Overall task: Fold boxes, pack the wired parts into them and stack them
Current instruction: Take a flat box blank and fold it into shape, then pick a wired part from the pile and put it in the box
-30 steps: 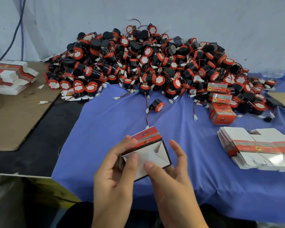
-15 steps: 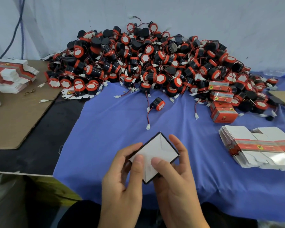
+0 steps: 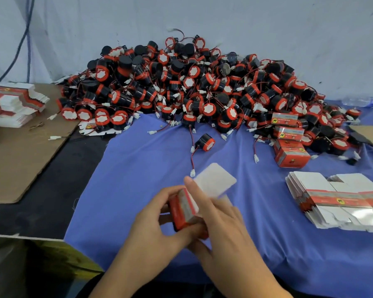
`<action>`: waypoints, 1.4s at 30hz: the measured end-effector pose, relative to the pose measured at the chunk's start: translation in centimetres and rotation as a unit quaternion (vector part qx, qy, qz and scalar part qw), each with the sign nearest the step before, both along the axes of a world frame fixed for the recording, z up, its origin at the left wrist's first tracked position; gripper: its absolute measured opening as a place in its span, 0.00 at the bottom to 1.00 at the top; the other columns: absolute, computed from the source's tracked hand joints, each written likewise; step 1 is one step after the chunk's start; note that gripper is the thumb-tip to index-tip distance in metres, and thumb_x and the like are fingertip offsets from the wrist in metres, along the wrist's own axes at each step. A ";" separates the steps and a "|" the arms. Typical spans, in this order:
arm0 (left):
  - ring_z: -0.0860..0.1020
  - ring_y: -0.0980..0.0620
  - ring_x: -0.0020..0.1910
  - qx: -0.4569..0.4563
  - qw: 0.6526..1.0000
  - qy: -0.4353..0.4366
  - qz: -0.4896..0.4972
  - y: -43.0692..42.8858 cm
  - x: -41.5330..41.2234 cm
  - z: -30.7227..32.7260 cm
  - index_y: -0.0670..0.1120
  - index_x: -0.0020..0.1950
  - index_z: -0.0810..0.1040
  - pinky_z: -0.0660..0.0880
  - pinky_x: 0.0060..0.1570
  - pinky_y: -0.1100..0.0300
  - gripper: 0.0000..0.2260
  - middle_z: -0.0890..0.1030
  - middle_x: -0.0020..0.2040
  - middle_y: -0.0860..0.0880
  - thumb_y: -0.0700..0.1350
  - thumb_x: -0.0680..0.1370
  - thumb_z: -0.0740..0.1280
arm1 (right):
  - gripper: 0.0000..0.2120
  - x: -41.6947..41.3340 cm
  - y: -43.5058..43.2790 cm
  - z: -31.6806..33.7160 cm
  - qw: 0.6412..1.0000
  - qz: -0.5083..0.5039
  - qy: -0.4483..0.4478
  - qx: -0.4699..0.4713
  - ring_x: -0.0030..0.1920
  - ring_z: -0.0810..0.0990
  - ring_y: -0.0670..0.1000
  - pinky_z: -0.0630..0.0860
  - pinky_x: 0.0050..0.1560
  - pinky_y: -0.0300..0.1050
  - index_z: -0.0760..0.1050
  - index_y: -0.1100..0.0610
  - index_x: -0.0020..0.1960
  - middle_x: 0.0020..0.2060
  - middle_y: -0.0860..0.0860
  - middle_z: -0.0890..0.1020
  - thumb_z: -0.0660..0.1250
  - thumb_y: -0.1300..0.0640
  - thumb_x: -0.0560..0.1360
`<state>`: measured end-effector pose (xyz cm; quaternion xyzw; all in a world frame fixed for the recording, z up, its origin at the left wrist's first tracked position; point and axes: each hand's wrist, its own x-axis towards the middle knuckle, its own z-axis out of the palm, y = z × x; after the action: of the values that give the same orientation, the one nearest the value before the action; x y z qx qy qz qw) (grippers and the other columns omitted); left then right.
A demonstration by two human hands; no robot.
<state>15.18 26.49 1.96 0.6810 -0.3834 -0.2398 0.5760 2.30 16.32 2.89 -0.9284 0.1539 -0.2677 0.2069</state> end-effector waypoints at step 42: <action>0.85 0.54 0.50 0.068 0.983 -0.056 -0.162 -23.1 16.8 3.1 0.55 0.73 0.69 0.82 0.52 0.57 0.29 0.79 0.64 0.51 0.41 0.75 0.74 | 0.40 14.3 -20.4 0.1 0.935 -0.073 -0.056 0.343 0.55 0.79 0.38 0.78 0.46 0.36 0.68 0.27 0.66 0.56 0.31 0.79 0.54 0.74 0.79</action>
<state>32.02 3.40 5.10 0.6600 -0.5031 -0.3164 0.4595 16.58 -4.10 3.02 -0.7708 0.2917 -0.2648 0.5006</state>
